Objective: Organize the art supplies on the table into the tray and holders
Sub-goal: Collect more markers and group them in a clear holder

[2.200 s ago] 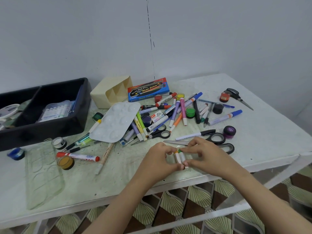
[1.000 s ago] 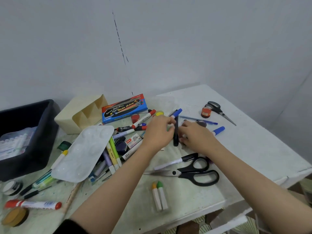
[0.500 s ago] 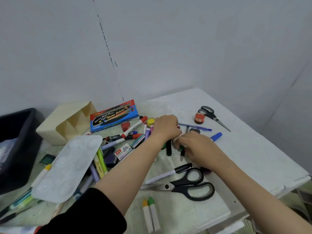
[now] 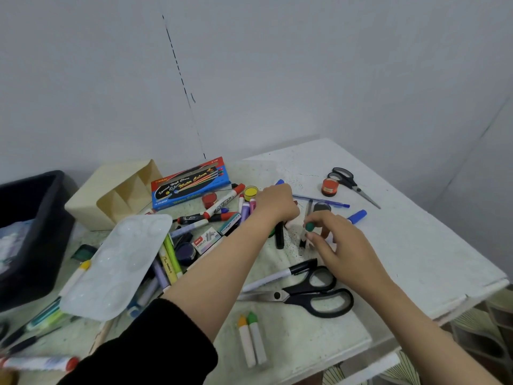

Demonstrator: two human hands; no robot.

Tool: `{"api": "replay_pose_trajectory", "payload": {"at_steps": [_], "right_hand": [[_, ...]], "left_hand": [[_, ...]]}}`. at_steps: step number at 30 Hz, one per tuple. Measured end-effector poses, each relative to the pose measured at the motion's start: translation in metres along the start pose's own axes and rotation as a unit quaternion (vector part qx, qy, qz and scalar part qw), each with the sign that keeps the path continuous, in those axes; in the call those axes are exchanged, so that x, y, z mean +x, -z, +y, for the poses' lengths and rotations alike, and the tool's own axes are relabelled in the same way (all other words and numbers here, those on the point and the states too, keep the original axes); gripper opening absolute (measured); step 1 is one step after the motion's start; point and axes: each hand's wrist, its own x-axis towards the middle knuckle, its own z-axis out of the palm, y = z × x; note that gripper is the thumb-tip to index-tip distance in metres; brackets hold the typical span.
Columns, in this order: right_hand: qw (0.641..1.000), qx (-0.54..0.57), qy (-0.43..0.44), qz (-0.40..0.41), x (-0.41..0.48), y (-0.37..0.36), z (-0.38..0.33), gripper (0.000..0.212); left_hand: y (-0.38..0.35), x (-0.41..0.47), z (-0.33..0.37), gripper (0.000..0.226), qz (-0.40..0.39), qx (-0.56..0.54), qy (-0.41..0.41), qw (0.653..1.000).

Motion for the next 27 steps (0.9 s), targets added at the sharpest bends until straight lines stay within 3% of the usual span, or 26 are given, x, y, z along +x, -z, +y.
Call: {"api": "replay_pose_trajectory", "payload": {"at_steps": [5, 8, 12, 15, 22, 27], "right_hand": [[0.998, 0.022, -0.034, 0.038, -0.013, 0.002, -0.003, 0.017], [0.996, 0.042, -0.035, 0.063, -0.019, 0.004, -0.006, 0.020], [0.989, 0.100, -0.066, 0.089, -0.028, 0.002, -0.014, 0.023], [0.981, 0.149, -0.091, 0.089, -0.037, -0.005, -0.023, 0.025], [0.961, 0.261, -0.083, -0.025, -0.052, -0.027, -0.058, 0.023], [0.953, 0.252, -0.074, -0.149, -0.053, -0.044, -0.080, 0.019]], "left_hand": [[0.001, -0.007, 0.005, 0.004, -0.004, -0.023, -0.005, 1.000], [0.002, -0.017, 0.000, 0.024, 0.040, -0.122, -0.015, 0.992], [0.013, -0.050, -0.011, 0.031, 0.084, -0.295, -0.026, 0.951], [0.020, -0.090, -0.028, 0.027, 0.098, -0.364, -0.016, 0.926], [0.016, -0.183, -0.080, 0.017, 0.055, -0.399, 0.079, 0.912], [0.004, -0.231, -0.092, 0.016, 0.031, -0.386, 0.108, 0.915]]}}
